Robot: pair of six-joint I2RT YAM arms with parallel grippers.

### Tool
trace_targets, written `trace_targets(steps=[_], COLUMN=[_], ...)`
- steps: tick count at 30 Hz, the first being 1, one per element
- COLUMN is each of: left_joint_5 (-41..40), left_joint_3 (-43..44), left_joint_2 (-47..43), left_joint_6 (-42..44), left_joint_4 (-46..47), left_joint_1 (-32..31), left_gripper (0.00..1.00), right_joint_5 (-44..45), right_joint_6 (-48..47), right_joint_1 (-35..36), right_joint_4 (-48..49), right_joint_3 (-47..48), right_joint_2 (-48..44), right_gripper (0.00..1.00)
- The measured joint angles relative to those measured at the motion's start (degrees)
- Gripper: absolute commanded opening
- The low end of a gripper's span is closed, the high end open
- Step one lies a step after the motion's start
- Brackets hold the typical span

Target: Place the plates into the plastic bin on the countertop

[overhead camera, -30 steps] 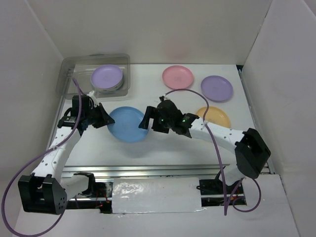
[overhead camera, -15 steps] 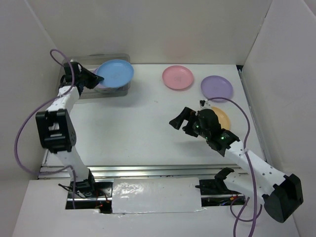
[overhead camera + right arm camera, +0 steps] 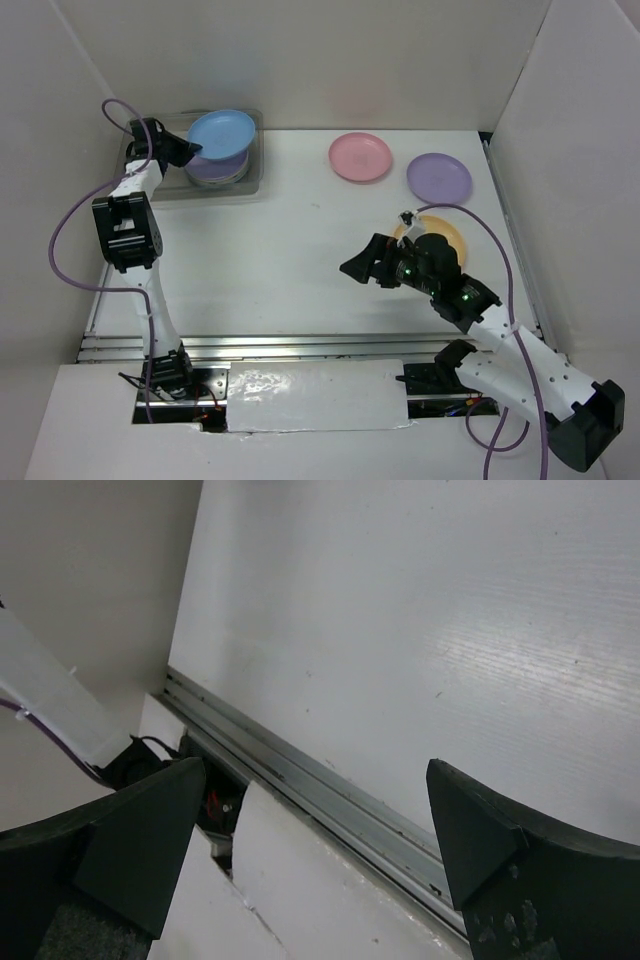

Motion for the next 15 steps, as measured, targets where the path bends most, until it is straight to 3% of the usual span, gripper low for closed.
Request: trace_targets(steps=[7,10,11,15], left_joint_5=[-4.3,-6.0,-6.5,-8.9], left_joint_3=[0.2,0.2,0.2,0.3], left_joint_2=[0.0,0.0,0.0,-0.4], left_joint_6=[2.0,3.0,3.0,4.0], left_joint_4=[-3.8,-5.0,-5.6,-8.0], left_joint_1=[-0.2,-0.3,-0.2,0.0], left_gripper=[0.0,0.19,0.35,0.51], right_joint_5=[-0.4,-0.4,-0.4,-0.1], right_joint_6=[-0.2,-0.2,-0.2,-0.2], right_joint_1=[1.1,1.8,2.1,3.3], right_joint_4=[0.6,0.9,0.9,0.9], right_joint_3=[0.0,0.0,0.0,0.1], right_joint_2=[2.4,3.0,3.0,3.2], right_gripper=[1.0,1.0,1.0,1.0])
